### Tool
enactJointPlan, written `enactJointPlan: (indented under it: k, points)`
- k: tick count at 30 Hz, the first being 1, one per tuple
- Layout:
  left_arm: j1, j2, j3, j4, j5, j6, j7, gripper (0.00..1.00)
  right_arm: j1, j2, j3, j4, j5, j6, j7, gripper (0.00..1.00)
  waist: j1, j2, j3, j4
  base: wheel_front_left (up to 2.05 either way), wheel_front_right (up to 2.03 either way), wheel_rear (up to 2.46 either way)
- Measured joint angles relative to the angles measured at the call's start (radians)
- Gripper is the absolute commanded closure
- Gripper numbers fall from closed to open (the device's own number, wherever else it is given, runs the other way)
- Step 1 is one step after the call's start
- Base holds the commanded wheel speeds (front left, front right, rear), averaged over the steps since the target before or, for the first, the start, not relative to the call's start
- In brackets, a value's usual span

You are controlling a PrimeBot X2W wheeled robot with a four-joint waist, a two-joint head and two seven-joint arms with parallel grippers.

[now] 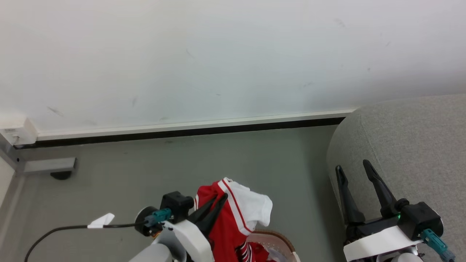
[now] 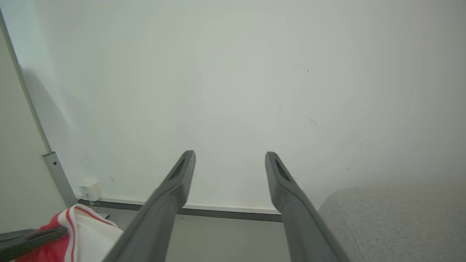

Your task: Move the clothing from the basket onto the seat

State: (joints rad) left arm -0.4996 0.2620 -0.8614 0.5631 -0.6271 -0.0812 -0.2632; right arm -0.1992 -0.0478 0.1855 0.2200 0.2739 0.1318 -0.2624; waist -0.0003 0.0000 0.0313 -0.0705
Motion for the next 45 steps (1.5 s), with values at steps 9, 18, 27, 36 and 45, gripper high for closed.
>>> enactJointPlan:
  k: [9, 18, 27, 36, 45]
  points:
    - [-0.017, 0.063, 0.066, -0.246, -0.017, 0.053, 0.026, 1.00, 0.024, 0.000, 0.022, -0.016, 0.028, 0.000, 0.000, 0.00, 0.0001, 0.0000, -0.028, 0.003, 0.00, 0.00, 0.00]
    - [-0.093, 0.110, 0.136, -0.435, -0.038, 0.102, 0.095, 1.00, 0.035, 0.000, 0.047, -0.032, 0.038, 0.000, 0.000, 0.00, 0.0002, 0.0000, -0.024, -0.002, 0.00, 0.00, 0.00]
    - [-0.145, 0.128, 0.170, -0.537, -0.058, 0.136, 0.127, 1.00, 0.038, 0.000, 0.073, -0.054, 0.038, 0.000, 0.000, 0.00, 0.0002, 0.0000, -0.021, -0.002, 0.00, 0.00, 0.00]
    - [-0.140, 0.127, 0.164, -0.544, -0.061, 0.142, 0.130, 1.00, 0.037, 0.000, 0.126, -0.063, 0.037, 0.000, 0.000, 0.00, 0.0002, 0.0000, -0.013, 0.004, 0.00, 0.00, 0.00]
    - [-0.130, 0.097, 0.128, -0.540, -0.062, 0.129, 0.119, 1.00, -0.012, 0.001, 0.274, 0.069, 0.034, 0.000, 0.000, 0.00, 0.0003, 0.0000, -0.021, 0.039, 0.00, 0.00, 0.00]
